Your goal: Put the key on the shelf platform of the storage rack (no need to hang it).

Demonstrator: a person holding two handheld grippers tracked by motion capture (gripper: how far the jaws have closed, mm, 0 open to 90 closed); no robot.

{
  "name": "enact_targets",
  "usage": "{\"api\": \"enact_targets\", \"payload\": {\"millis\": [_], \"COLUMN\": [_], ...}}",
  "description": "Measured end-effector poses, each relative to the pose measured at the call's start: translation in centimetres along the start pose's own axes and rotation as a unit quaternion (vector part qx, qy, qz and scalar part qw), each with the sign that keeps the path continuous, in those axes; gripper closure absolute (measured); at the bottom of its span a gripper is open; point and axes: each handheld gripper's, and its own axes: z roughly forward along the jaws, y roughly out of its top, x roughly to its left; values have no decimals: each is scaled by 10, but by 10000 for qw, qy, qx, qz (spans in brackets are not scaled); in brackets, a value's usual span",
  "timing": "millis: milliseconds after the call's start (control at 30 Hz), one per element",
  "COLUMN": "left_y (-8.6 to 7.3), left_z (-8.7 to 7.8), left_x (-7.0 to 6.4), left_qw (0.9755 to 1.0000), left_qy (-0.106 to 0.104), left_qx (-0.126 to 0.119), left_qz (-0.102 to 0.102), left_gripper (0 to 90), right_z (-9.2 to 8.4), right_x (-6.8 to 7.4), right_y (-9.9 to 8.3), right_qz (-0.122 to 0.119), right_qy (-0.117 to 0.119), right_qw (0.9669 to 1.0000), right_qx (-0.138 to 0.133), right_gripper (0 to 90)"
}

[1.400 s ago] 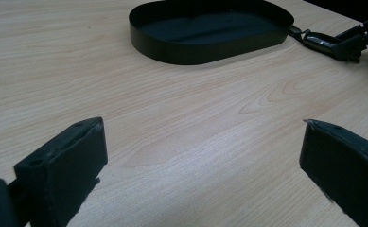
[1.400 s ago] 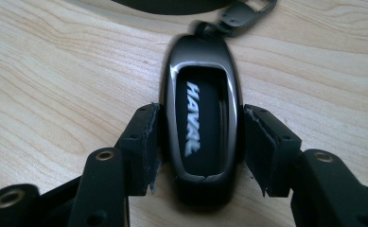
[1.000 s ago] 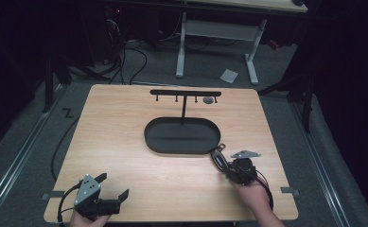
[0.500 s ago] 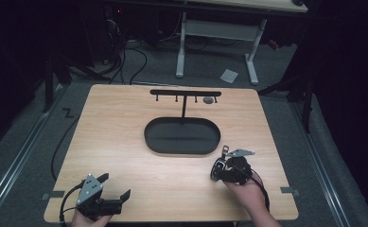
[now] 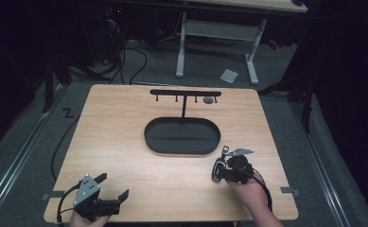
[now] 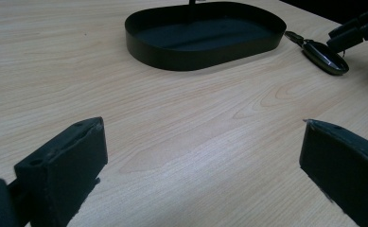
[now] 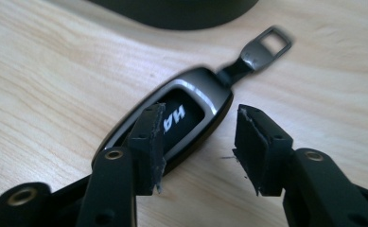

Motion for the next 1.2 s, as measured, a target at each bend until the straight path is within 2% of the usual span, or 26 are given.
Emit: {"api": "enact_targets", "payload": {"millis": [100,133,233,300,367,433,500,567,600,667,733,767,833,933,1000,1067,1133,1200], "left_y": [0,0,0,0,0,0,1,2,2,2,2,2,2,3,3,2,1,1], "left_z": [2,2,1,0,-2,-2,-3,-4,-5,-5,-4,-4,-4,-5,-5,-6,-6,-7], "left_x": [-1,-1,-1,0,1,2,1,0,0,0,0,0,0,0,1,3,4,4], "left_qw": [10000,10000,10000,10000,10000,10000,10000,10000,10000,9999,10000,10000,10000,10000,9999,10000,9999,9999], "left_qy": [-20,-24,-20,-17,-28,-20,-15,-17,-16,-14,-22,-22,-29,-16,-19,-9,-4,-12], "left_qx": [23,27,6,-18,-36,-43,-57,-85,-94,-101,-89,-83,-76,-88,-103,-92,-101,-111], "left_qz": [1,8,26,10,-26,-28,-17,-9,-7,-9,-14,-15,2,14,-1,-17,-46,-54], "left_gripper": [24,24,24,24,24,24,24,24,24,25,25,25,25,25,25,25,25,26], "right_z": [2,7,22,27,21,14,8,2,0,-1,2,4,11,14,16,17,20,23], "right_x": [8,11,14,13,10,4,-6,-13,-15,-19,-19,-17,-17,-20,-19,-19,-18,-18], "right_y": [10,12,10,5,2,-2,-6,-10,-11,-8,-3,0,6,15,19,23,27,31], "right_qz": [164,252,395,412,195,-59,-294,-550,-638,-551,-471,-460,-509,-436,-498,-606,-672,-757], "right_qy": [-16,-70,-171,-37,102,155,218,86,53,71,147,145,180,202,325,342,384,406], "right_qw": [9998,9997,9985,9979,9986,9979,9962,9939,9932,9934,9933,9920,9871,9809,9763,9711,9648,9564], "right_qx": [-58,38,328,498,476,622,789,951,975,1000,1045,1170,1509,1886,2082,2285,2513,2790], "right_gripper": [278,236,216,306,444,482,482,479,448,347,325,329,345,400,432,450,433,426]}}
